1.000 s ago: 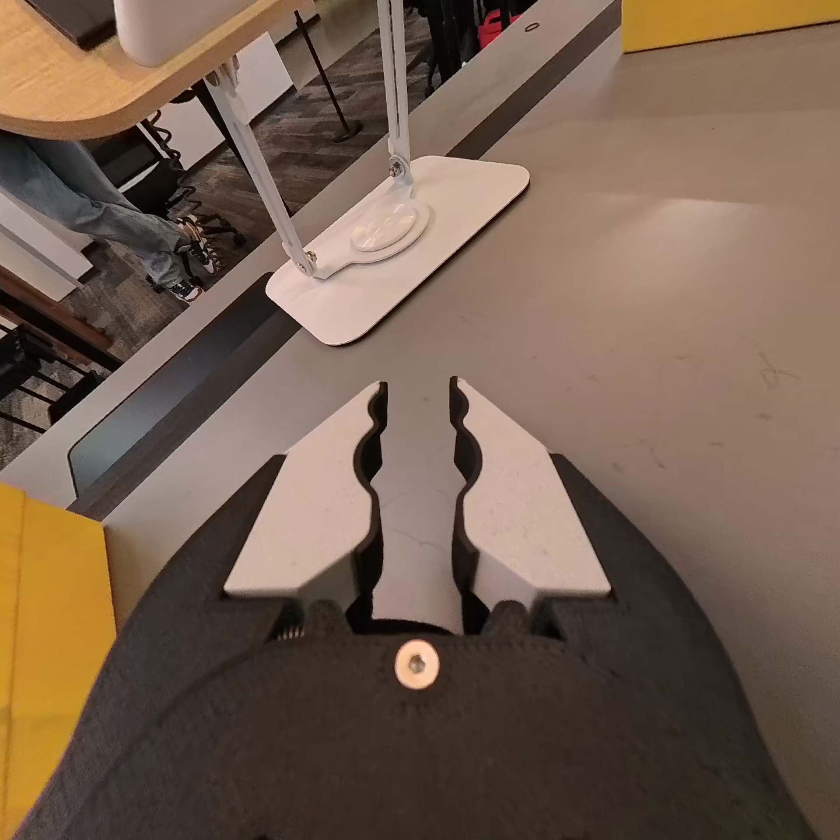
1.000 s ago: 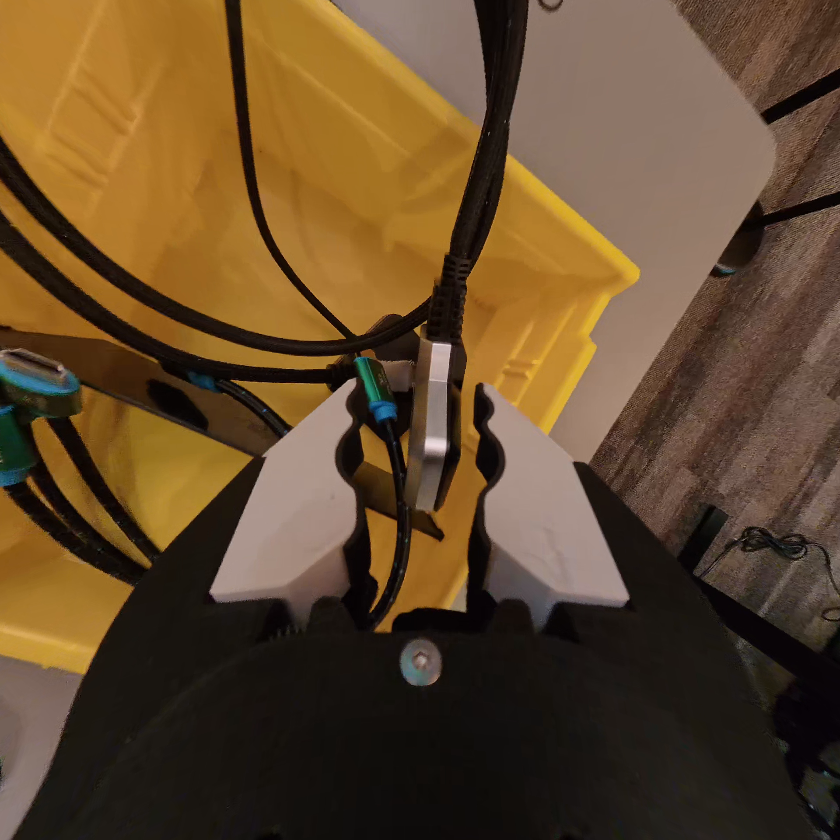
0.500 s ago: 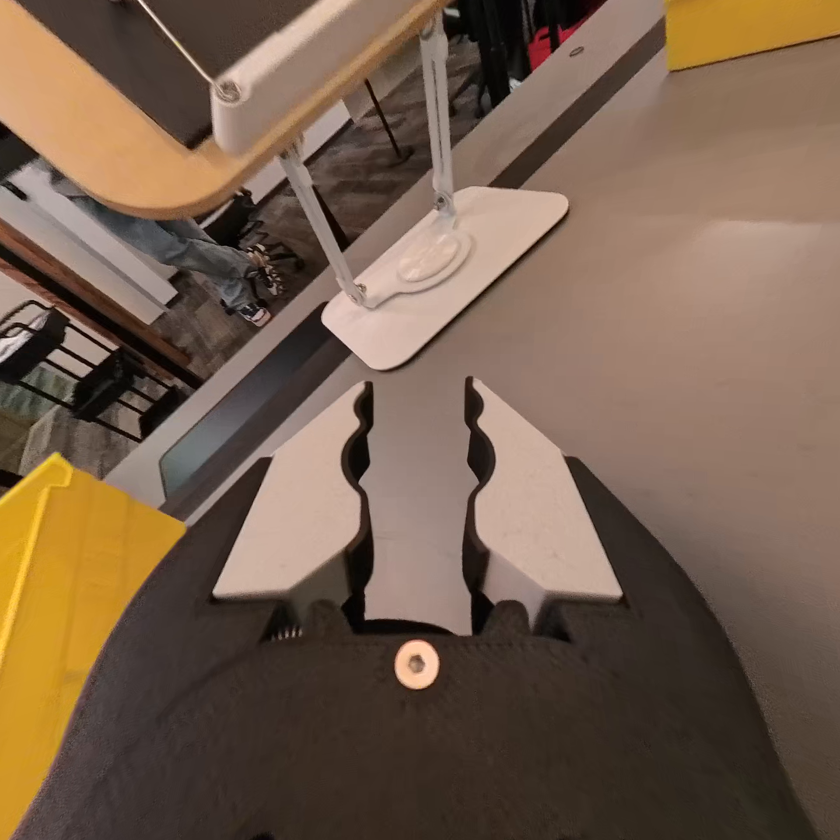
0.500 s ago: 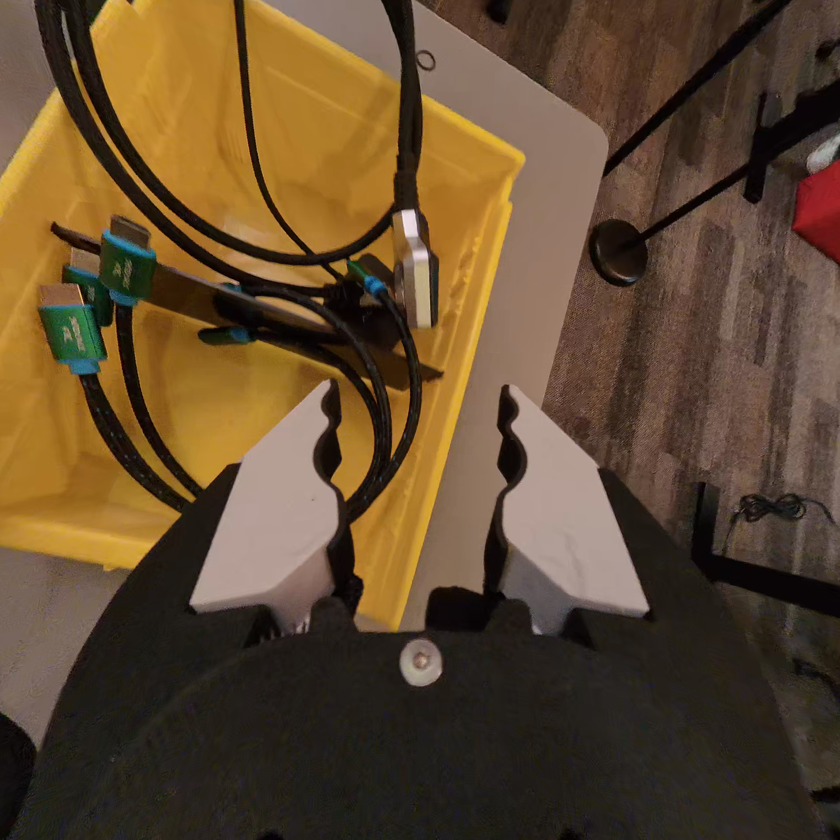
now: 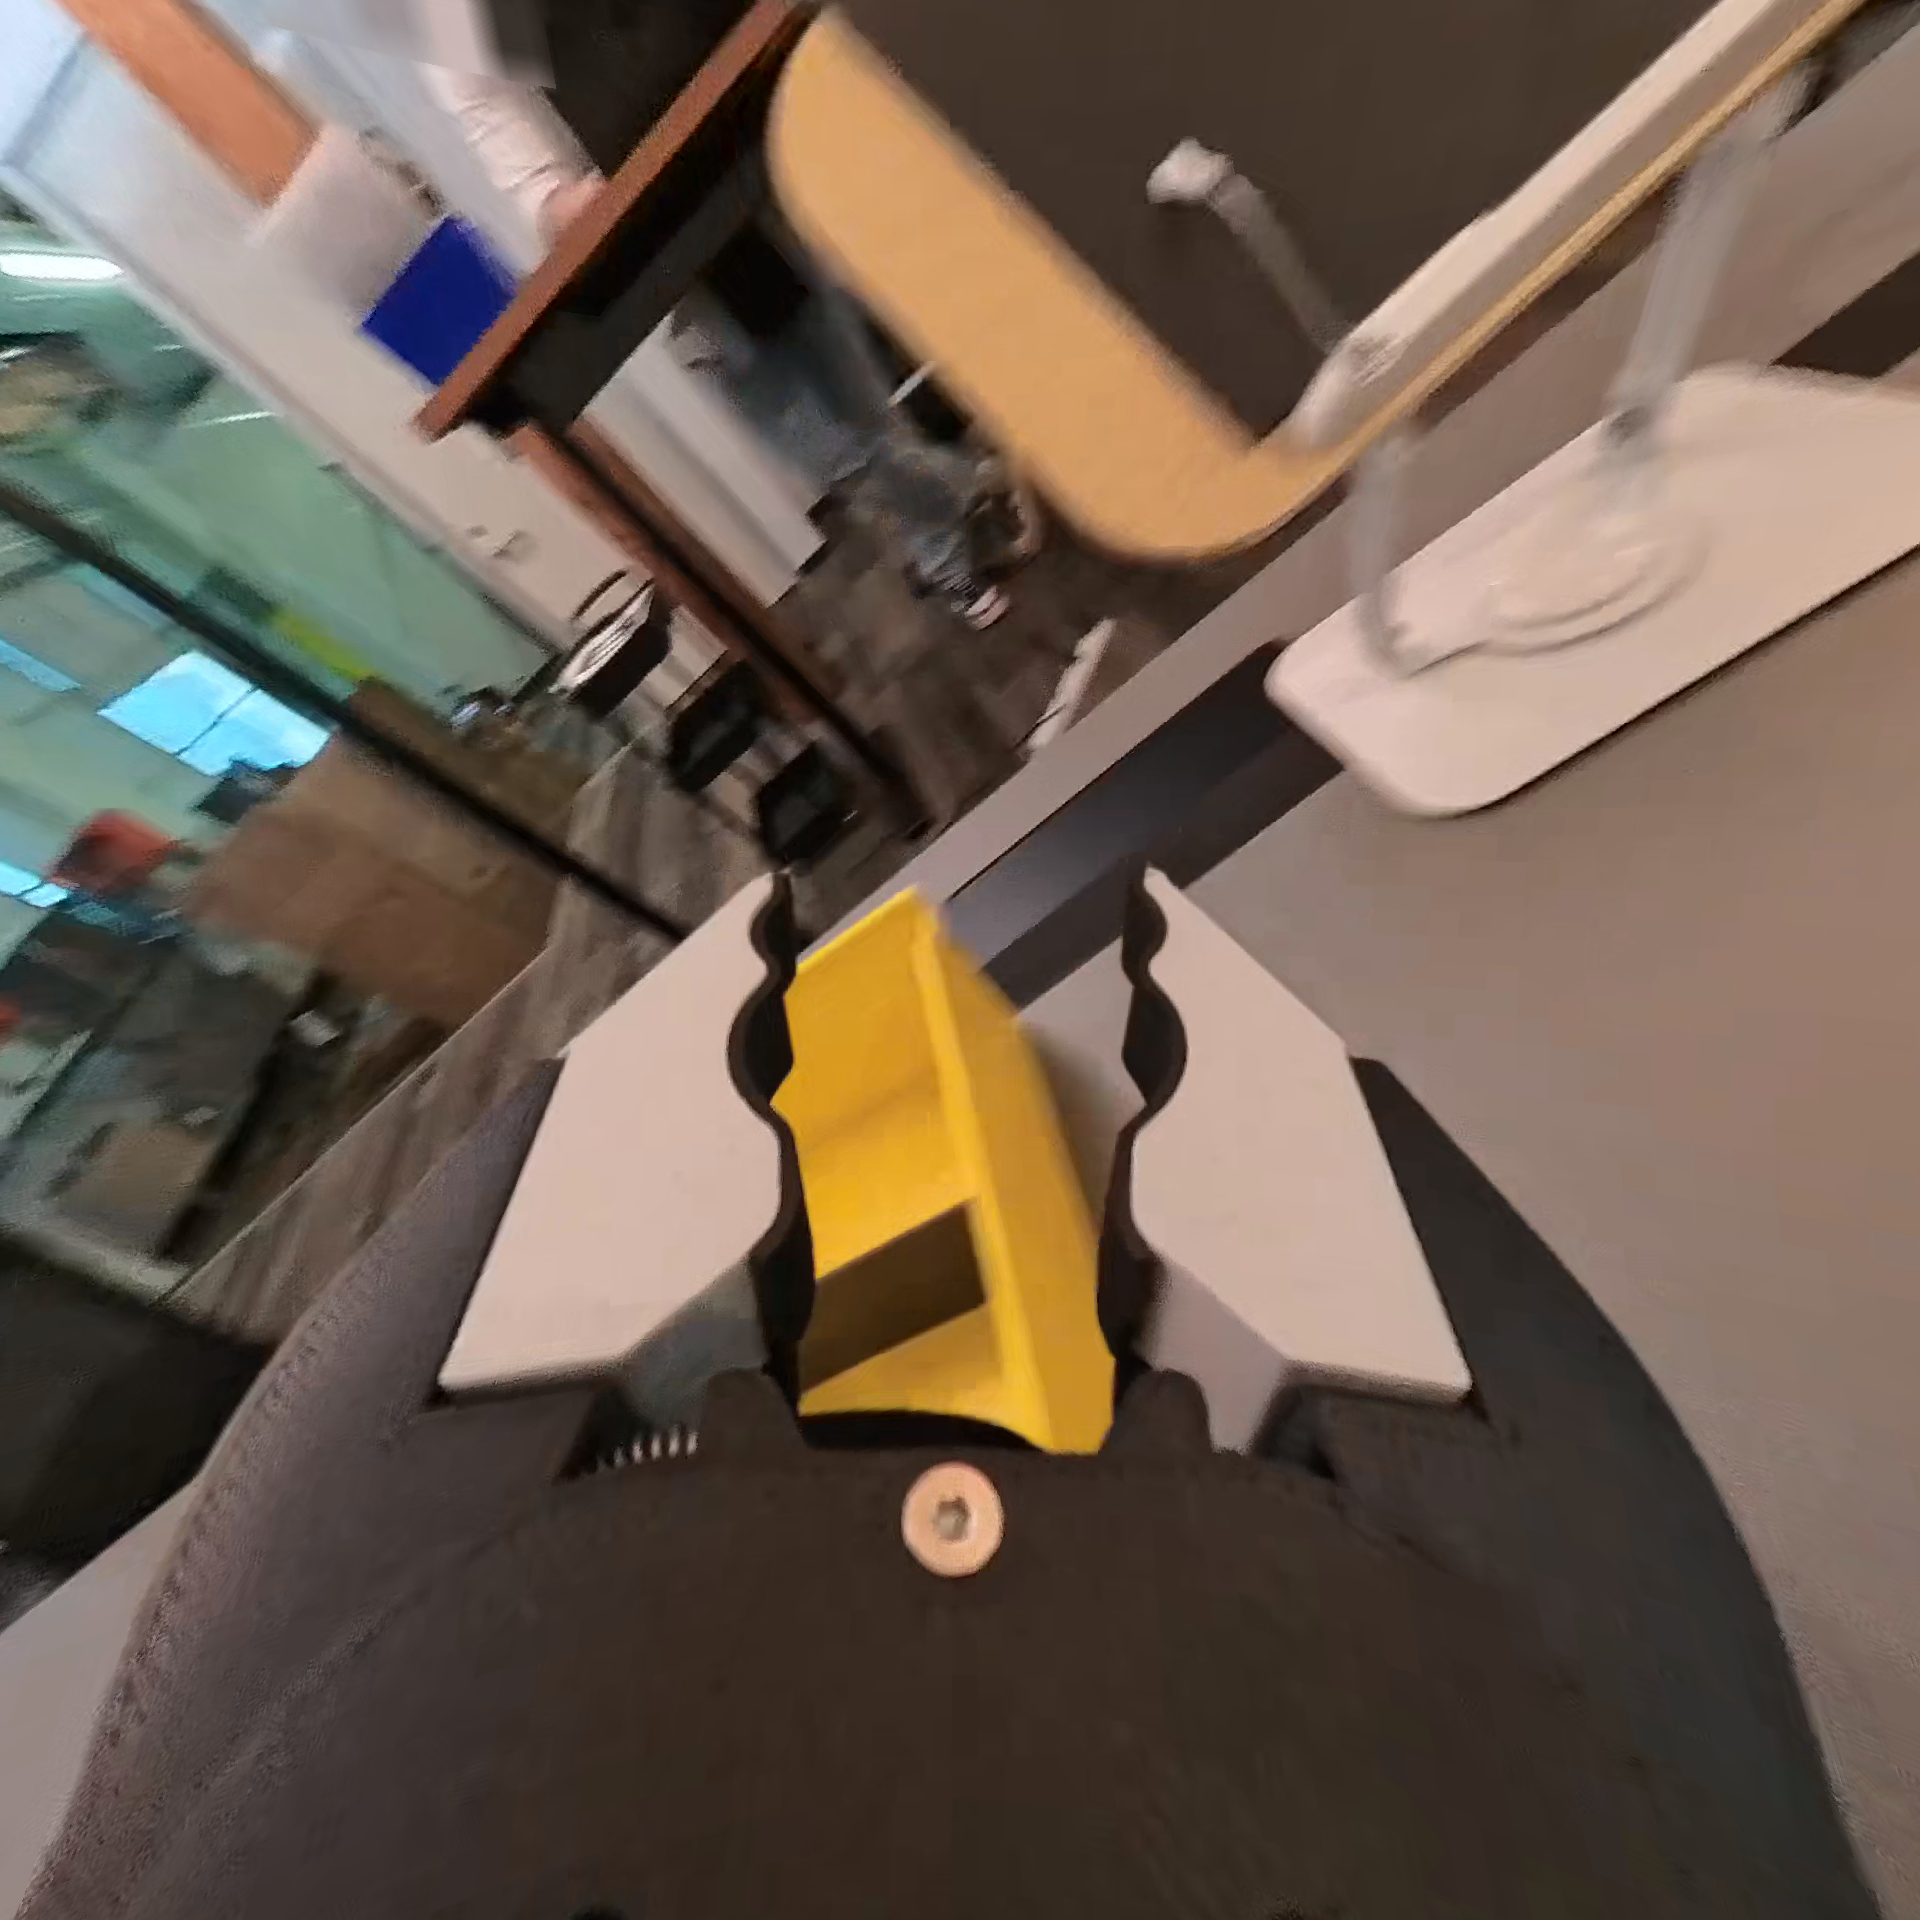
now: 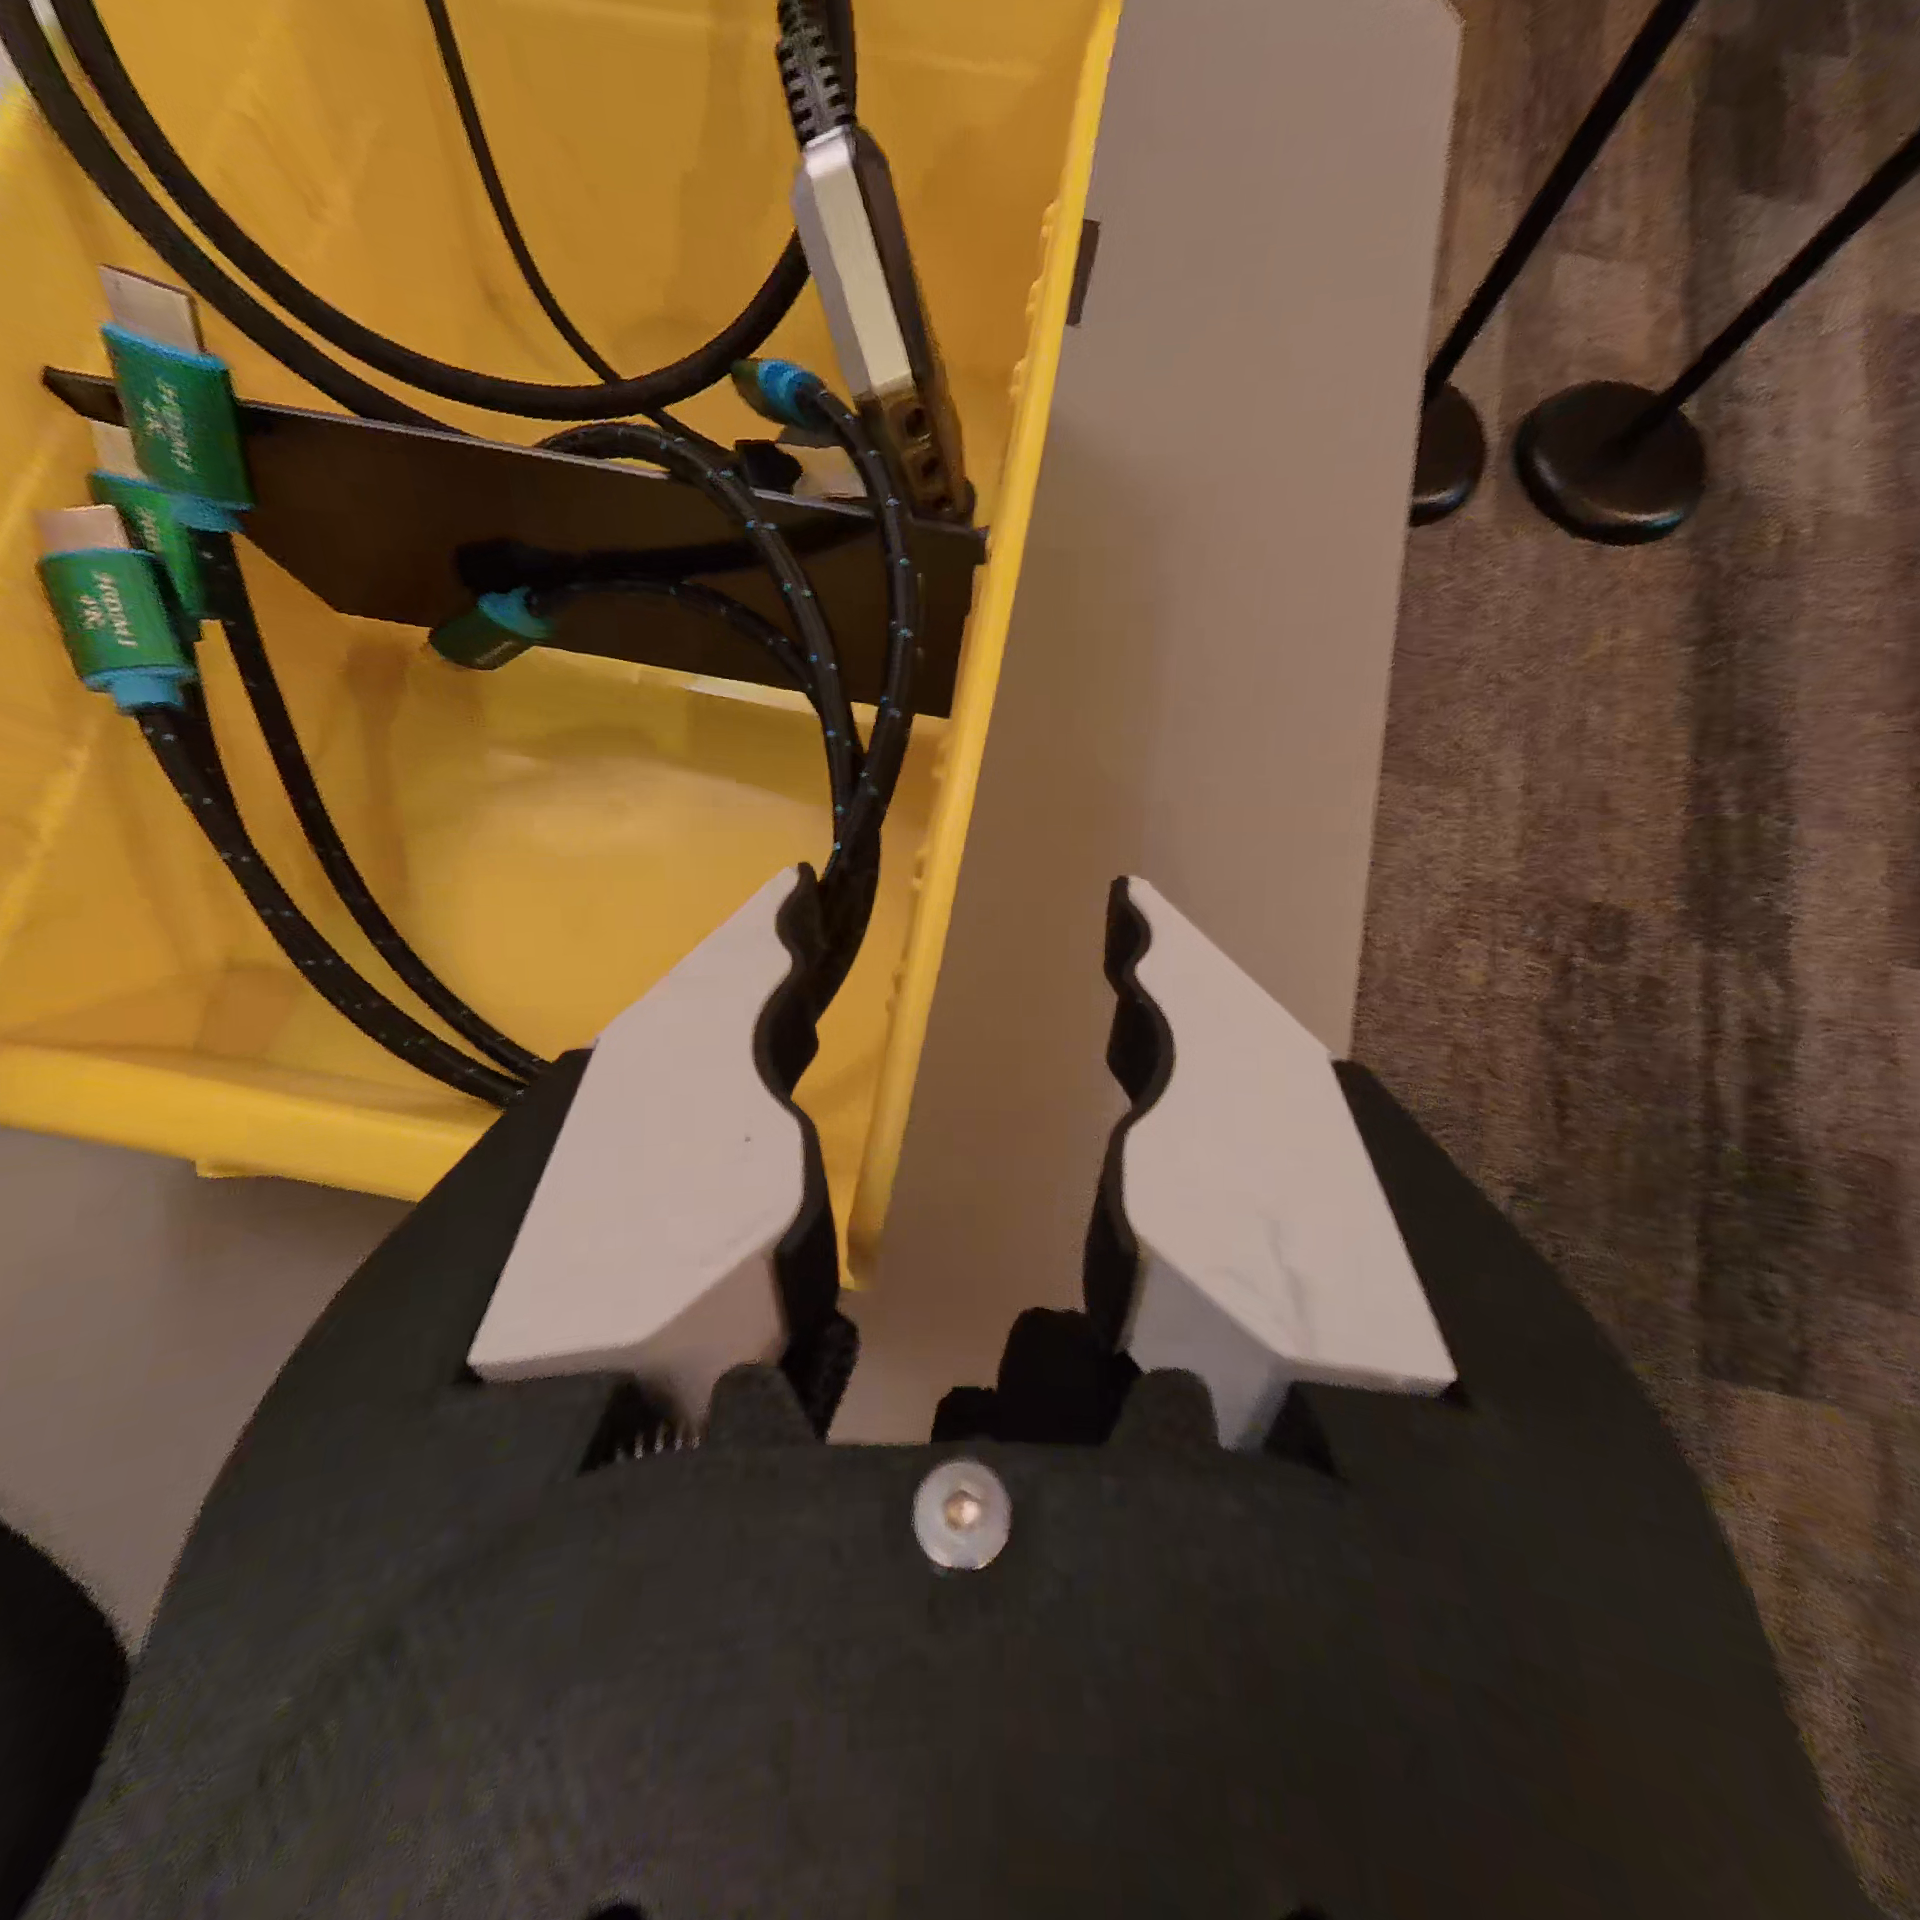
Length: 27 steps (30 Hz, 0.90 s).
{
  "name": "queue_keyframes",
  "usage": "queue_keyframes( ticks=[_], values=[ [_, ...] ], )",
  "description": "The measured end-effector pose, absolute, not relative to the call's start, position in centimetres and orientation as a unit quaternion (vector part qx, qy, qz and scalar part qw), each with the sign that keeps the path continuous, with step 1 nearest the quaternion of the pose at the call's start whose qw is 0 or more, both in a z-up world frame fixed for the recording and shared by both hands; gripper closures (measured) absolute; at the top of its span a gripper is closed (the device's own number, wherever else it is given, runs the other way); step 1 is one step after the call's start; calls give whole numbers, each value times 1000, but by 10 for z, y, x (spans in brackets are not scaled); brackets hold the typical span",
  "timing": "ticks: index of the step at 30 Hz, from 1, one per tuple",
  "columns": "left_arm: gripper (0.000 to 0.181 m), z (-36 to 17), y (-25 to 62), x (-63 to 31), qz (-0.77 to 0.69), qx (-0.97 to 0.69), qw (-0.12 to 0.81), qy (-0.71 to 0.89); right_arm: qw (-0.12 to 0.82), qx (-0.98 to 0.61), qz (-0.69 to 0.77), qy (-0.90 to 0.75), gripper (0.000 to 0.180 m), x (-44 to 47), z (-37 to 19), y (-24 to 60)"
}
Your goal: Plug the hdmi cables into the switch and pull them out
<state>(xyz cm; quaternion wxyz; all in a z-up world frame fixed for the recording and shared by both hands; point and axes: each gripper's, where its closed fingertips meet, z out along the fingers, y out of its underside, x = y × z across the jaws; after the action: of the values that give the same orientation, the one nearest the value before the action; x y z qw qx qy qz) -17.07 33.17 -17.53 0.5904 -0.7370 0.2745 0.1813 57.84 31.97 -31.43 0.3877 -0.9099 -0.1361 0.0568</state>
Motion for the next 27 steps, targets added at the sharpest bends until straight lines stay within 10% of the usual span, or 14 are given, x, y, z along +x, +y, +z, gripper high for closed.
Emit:
queue_keyframes(
  ticks=[17, 27],
  values=[
    [78, -311, 277, -457, 77, -909, 409, -3, 373, -908, 88, -168, 159, 551, -340, 333],
    [179, -340, 303, -441, -28, -906, 423, 7, 371, -910, 73, -168, 162, 549, -340, 332]
  ],
)
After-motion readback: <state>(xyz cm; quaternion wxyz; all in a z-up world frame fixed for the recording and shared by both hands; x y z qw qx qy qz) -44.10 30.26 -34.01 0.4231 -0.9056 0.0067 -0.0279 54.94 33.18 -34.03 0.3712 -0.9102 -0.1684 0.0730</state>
